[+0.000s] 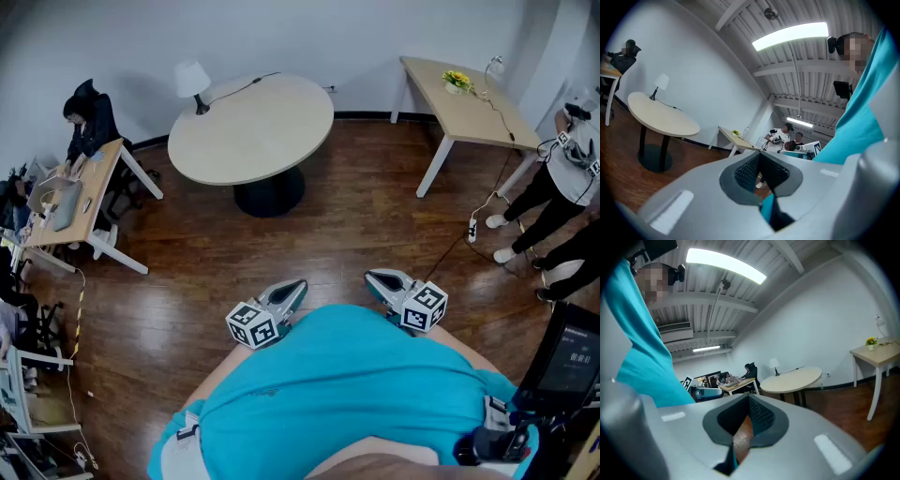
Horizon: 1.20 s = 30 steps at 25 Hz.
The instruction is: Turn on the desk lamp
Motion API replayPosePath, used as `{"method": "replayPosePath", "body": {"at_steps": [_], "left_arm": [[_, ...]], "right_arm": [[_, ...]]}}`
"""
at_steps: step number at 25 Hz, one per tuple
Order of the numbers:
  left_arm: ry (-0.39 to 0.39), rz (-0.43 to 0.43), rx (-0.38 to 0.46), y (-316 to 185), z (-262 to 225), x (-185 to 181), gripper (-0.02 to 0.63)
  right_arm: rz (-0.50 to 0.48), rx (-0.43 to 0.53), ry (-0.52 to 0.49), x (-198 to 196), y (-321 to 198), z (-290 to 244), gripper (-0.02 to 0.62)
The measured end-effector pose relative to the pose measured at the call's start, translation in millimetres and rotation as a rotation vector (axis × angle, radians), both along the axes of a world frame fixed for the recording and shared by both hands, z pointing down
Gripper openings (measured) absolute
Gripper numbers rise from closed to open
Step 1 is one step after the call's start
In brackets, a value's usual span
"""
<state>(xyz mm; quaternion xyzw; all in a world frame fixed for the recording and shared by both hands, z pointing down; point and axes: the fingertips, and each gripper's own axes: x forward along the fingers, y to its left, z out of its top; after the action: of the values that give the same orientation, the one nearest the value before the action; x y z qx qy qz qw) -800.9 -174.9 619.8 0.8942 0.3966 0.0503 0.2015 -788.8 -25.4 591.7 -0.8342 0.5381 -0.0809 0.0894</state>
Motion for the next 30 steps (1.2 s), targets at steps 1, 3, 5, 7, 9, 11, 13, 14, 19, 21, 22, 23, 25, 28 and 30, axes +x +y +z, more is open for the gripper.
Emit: {"method": "replayPosePath", "body": {"at_steps": [1, 3, 5, 7, 9, 11, 13, 14, 19, 21, 22, 23, 25, 28, 30], "left_arm": [[0.002, -0.004, 0.002, -9, 3, 4, 0.106], [-0.002, -0.012, -0.002, -31, 10, 11, 0.106], [-0.021, -0.027, -0.022, -57, 15, 14, 0.106], [-0.024, -0.052, -0.038, -73, 16, 12, 0.106], [-0.005, -0.08, -0.034, -79, 14, 10, 0.106], [-0.004, -0.093, -0.033, -81, 17, 15, 0.106], [-0.017, -0.09, -0.032, -78, 22, 25, 0.106], [-0.02, -0.087, -0.028, -74, 23, 30, 0.106], [-0.031, -0.089, -0.005, -32, 14, 90, 0.106], [-0.04, -0.101, 0.009, 0, 7, 130, 0.106], [-0.036, -0.106, 0.019, 17, 8, 145, 0.106], [-0.027, -0.112, 0.03, 32, 12, 156, 0.106], [-0.004, -0.129, 0.043, 54, 25, 174, 0.106], [-0.007, -0.158, 0.028, 106, 24, 234, 0.106], [-0.016, -0.148, 0.03, 154, 10, 281, 0.106]], "right_arm": [[-0.007, -0.002, 0.001, 3, -10, 3, 0.002], [-0.021, -0.004, 0.0, 7, -33, 10, 0.002], [-0.03, 0.003, -0.007, 9, -55, 16, 0.002], [-0.033, 0.014, -0.011, 11, -66, 16, 0.002], [-0.048, 0.012, -0.003, 13, -68, 15, 0.002], [-0.069, 0.005, -0.001, 18, -72, 18, 0.002], [-0.07, 0.01, -0.011, 29, -68, 21, 0.002], [-0.059, 0.019, -0.019, 39, -61, 21, 0.002], [-0.01, 0.081, -0.076, 115, -2, 16, 0.002], [-0.025, 0.095, -0.088, 154, 30, 16, 0.002], [-0.036, 0.101, -0.087, 169, 47, 20, 0.002], [-0.047, 0.106, -0.079, 180, 61, 27, 0.002], [-0.069, 0.109, -0.047, 198, 82, 44, 0.002], [-0.087, 0.093, -0.021, 256, 132, 39, 0.002], [-0.095, 0.089, -0.011, 303, 175, 20, 0.002]]}}
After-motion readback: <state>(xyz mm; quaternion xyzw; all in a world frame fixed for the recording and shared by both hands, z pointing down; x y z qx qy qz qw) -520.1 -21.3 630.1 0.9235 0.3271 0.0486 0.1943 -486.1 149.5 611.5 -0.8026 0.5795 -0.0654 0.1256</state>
